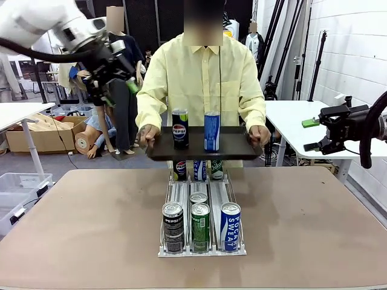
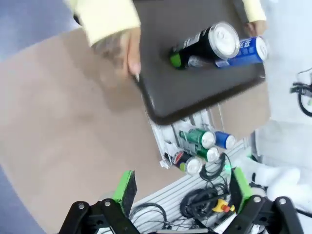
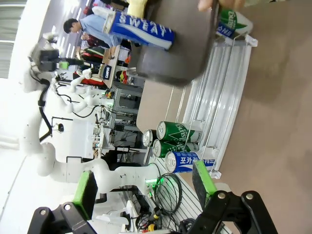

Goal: Retrieve and hand over the desired beverage to the person.
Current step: Place the picked can on the Handle tray extended by the person.

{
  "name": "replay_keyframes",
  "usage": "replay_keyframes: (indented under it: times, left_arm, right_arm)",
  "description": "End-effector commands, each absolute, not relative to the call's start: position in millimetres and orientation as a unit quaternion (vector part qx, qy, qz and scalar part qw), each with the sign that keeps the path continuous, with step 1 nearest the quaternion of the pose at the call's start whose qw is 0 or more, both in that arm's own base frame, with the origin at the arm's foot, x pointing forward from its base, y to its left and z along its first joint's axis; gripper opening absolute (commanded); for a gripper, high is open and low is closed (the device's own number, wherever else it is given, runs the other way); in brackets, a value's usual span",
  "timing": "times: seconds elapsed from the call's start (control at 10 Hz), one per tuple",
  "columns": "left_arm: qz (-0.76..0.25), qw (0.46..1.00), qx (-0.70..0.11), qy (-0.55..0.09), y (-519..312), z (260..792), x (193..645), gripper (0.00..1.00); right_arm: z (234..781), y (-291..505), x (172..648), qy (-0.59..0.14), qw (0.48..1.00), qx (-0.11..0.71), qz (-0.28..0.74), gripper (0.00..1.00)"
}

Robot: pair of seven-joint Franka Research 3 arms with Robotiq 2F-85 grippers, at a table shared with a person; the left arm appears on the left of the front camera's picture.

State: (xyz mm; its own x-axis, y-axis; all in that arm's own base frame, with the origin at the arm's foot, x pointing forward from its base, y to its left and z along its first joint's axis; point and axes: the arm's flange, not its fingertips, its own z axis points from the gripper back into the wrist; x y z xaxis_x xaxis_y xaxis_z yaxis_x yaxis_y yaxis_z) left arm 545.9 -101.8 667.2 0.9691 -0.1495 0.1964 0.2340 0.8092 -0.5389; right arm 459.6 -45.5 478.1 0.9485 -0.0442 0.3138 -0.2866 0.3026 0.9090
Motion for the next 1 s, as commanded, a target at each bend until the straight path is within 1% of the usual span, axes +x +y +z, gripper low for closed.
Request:
replay_keyframes:
  times: [0.0, 0.2, 0.4, 0.6, 0.9]
  left_arm:
    - [-0.064, 0.922, -0.37, -0.089, -30, 640, 511, 1.0]
    - [-0.024, 0.89, -0.444, -0.1, 38, 605, 497, 1.0]
    - [0.002, 0.857, -0.5, -0.123, 75, 569, 482, 1.0]
    - [0.008, 0.824, -0.548, -0.14, 84, 525, 466, 1.0]
    - [0.01, 0.802, -0.576, -0.159, 90, 495, 458, 1.0]
  right_arm:
    - [478, -44, 459, -0.141, 0.793, 0.588, 0.078, 1.0]
    - [478, -44, 459, -0.141, 0.793, 0.588, 0.078, 1.0]
    - [478, -44, 459, -0.141, 0.793, 0.588, 0.078, 1.0]
    - [478, -44, 459, -0.141, 0.793, 0.588, 0.078, 1.0]
    - [478, -44, 459, -0.141, 0.793, 0.588, 0.078, 1.0]
